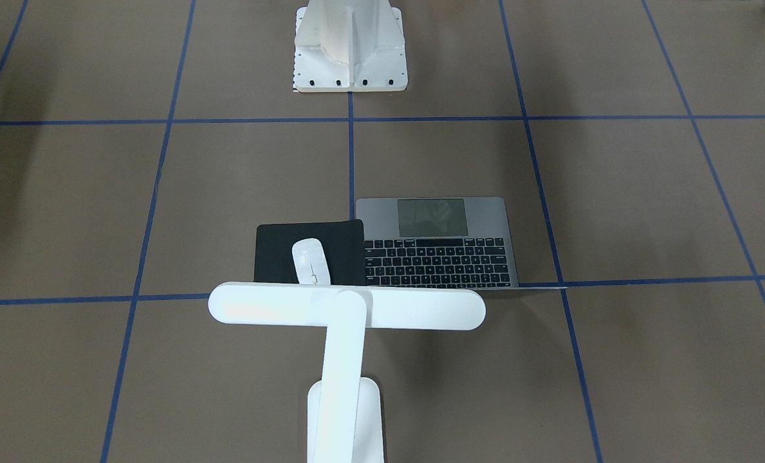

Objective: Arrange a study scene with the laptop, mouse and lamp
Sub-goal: 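Withdraw the left gripper away from the white mouse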

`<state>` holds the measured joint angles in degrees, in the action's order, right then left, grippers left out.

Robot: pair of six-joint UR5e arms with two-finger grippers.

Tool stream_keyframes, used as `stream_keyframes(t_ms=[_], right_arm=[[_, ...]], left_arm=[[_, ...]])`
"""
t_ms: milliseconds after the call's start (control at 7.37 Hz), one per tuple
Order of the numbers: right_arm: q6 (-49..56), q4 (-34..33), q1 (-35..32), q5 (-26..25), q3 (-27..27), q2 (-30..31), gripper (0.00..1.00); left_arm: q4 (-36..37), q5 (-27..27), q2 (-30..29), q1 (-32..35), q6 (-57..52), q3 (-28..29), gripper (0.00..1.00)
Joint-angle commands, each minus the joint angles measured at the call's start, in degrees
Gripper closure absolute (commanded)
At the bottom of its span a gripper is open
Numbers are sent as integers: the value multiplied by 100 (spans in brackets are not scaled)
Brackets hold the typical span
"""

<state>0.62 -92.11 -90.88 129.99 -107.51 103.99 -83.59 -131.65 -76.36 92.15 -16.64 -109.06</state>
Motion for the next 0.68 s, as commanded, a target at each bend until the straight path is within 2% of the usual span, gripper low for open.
stream_keyframes(t_ms=[0, 407, 543], right_arm=[[-9, 0, 0, 0, -6, -37, 0], [-9, 0, 0, 0, 2, -72, 0], [-9, 9, 0, 0, -6, -81, 0]], left_arm=[[-17, -27, -28, 49, 344, 51, 0], [-17, -53, -10, 57, 951, 25, 0], [-8, -401, 16, 58, 944, 34, 0]])
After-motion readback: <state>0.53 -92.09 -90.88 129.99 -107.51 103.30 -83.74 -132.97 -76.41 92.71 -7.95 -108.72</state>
